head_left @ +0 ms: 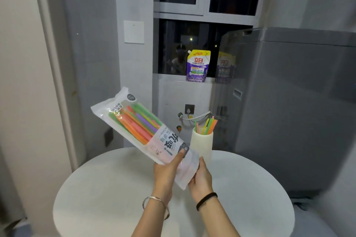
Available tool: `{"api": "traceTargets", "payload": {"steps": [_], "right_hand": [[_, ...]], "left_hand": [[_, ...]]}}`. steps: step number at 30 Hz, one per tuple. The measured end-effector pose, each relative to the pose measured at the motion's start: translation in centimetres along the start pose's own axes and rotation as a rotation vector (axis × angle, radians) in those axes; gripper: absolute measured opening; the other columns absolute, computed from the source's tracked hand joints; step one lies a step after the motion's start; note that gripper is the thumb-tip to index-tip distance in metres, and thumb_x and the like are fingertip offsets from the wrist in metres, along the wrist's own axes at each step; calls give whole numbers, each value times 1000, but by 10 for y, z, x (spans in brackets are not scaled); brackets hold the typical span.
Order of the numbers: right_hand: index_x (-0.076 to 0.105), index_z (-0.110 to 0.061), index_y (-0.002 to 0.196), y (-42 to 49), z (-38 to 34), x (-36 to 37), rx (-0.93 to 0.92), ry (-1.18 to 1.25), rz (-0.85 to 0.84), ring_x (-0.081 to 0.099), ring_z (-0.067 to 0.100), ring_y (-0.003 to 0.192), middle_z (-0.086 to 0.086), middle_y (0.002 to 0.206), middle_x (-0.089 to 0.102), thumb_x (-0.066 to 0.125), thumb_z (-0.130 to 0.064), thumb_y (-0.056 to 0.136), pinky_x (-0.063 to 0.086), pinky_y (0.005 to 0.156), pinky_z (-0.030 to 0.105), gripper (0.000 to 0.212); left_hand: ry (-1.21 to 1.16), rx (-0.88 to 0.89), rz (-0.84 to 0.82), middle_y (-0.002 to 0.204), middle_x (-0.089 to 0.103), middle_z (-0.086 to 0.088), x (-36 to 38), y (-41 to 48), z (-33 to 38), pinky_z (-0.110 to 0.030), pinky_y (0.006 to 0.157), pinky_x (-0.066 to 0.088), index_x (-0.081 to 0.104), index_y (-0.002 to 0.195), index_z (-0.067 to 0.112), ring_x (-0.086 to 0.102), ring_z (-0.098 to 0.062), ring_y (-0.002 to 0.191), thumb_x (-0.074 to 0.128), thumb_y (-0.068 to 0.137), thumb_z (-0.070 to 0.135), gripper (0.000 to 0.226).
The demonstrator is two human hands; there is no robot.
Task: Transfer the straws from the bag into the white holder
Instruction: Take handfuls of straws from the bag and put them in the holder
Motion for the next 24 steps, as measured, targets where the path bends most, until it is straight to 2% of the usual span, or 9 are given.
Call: {"api": "traceTargets", "payload": {"steps": [2,7,10,13,14,16,18,22,24], "right_hand": [[62,-13,92,1,1,-2,-60,-163,21,62,20,82,5,87,68,37,-26,100,49,72,32,29],[54,-6,90,0,-6,-11,-271,-663,18,52,17,64,8,80,58,44,-18,97,42,54,24,17],[57,-9,83,0,-14,-11,-313,-754,-65,55,14,65,6,77,59,49,-19,95,43,59,23,18],[57,-14,79,0,-23,-11,-350,-809,-156,50,2,50,0,68,57,49,-17,96,38,47,11,18],[57,-15,79,0,-26,-12,-367,-820,-173,48,3,50,-3,65,56,50,-18,95,36,45,11,18],[60,-15,80,1,-33,-13,-428,-810,-157,47,8,57,-3,66,56,53,-18,94,37,50,14,16],[62,-16,78,2,-39,-15,-509,-732,-69,41,12,55,2,64,50,55,-17,92,33,51,20,16],[59,-16,72,1,-47,-18,-471,-428,83,27,10,42,-3,50,36,62,-24,88,22,38,17,18],[58,-18,75,0,-41,-16,-365,-372,53,25,7,38,-8,45,33,65,-31,85,20,38,18,18]], "left_hand": [[-18,-5,15,97,76,7,-2,0,0,-14,60,53,70,104,18,72,-5,83,84,68,23,38],[-116,-79,29,112,73,1,-15,4,4,-33,88,54,65,119,16,68,-17,102,82,70,29,54],[-199,-153,2,117,71,-1,-23,5,5,-41,94,53,63,124,16,67,-21,107,78,75,28,52],[-305,-242,-32,119,70,-8,-30,7,4,-51,101,48,61,126,15,64,-29,113,71,83,25,46],[-343,-262,-31,112,72,-8,-33,9,4,-50,97,51,61,124,15,66,-29,107,69,84,24,42],[-418,-288,-43,94,75,-5,-38,10,7,-41,71,60,62,117,17,70,-24,86,65,86,22,31],[-476,-309,-31,87,76,-6,-42,12,9,-36,52,59,61,112,15,72,-23,74,63,88,21,25],[-539,-344,-45,127,63,-23,-43,12,12,-49,69,59,52,133,6,58,-43,118,59,91,19,45],[-529,-347,-61,119,67,-22,-40,10,12,-46,64,60,52,132,4,63,-41,109,57,93,18,42]]}}
Point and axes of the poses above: each hand's wrist, its own y-axis towards the middle knuckle, its own x-axis out of the palm, z = x × y, the point moved 1 cm from there along y, towards the middle knuckle
